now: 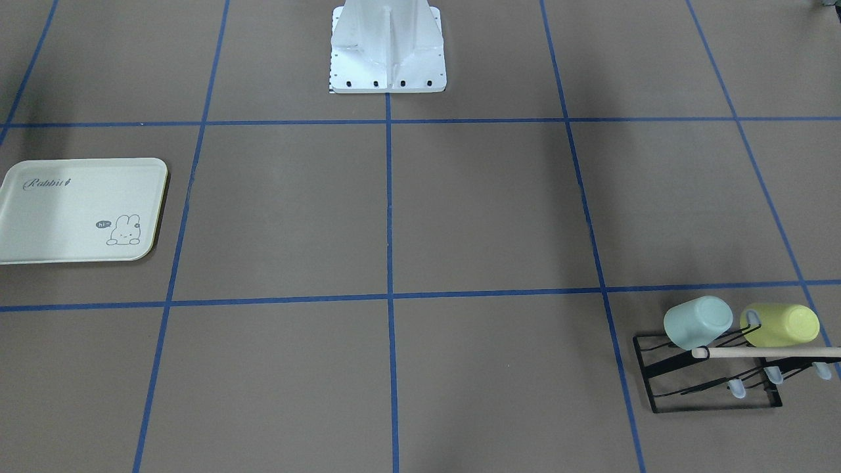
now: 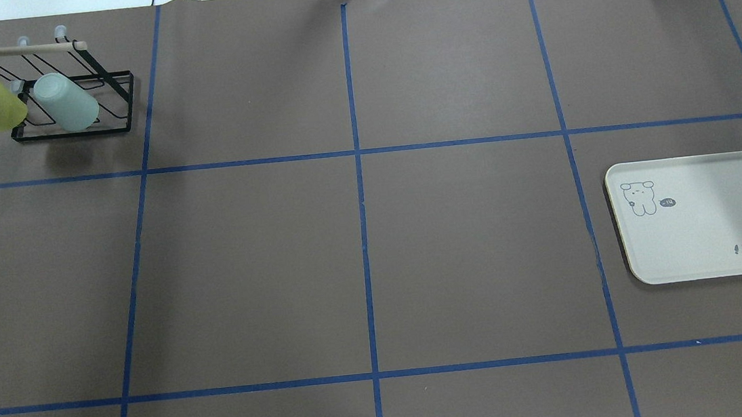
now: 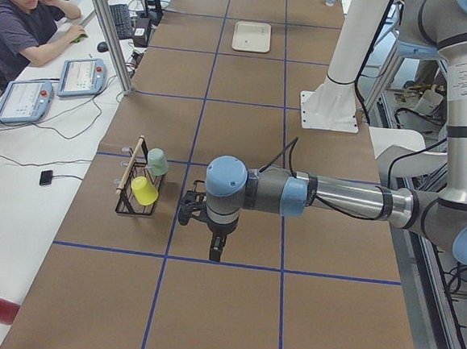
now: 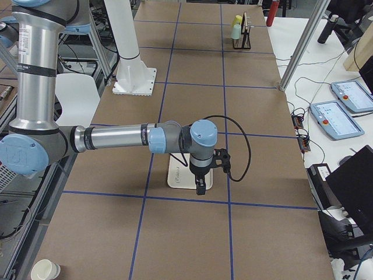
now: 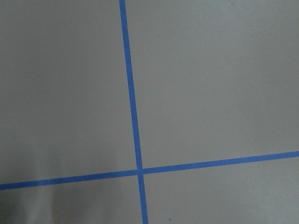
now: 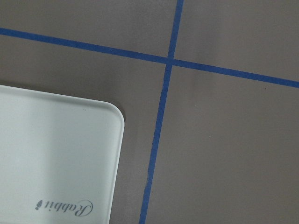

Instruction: Left arm grabs green cup and hands to right arm on tray

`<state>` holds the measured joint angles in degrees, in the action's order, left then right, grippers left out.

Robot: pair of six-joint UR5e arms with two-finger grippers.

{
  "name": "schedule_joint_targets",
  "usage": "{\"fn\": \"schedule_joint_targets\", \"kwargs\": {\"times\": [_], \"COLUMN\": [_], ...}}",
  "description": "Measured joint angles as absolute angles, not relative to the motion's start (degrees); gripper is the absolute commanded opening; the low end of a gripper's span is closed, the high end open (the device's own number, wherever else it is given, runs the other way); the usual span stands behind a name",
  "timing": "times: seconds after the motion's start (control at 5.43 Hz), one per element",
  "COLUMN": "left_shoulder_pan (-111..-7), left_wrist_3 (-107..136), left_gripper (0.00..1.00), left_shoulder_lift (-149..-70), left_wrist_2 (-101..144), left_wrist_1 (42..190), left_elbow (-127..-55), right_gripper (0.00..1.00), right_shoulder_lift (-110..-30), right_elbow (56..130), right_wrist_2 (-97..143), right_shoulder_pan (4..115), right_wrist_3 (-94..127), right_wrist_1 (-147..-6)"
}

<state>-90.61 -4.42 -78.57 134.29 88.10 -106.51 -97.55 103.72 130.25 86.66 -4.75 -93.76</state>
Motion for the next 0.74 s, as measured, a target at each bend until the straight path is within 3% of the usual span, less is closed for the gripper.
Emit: {"fn": "schedule_joint_targets", "kwargs": {"times": [0.74], "left_shoulder_pan": [-87.91], "left_wrist_3": [-3.87], "left_gripper": [1.0], "left_shoulder_lift": [-81.24], "left_wrist_2": [134.02], "left_wrist_1": [88.47], "left_elbow": [-105.89], "right_gripper": [1.0], "right_shoulder_lift": [-97.24], "right_elbow": [103.67], "right_wrist_2": [130.34], "right_shoulder_pan": [86.66], "right_wrist_3": [-4.57], "right_wrist_1": [-93.69]}}
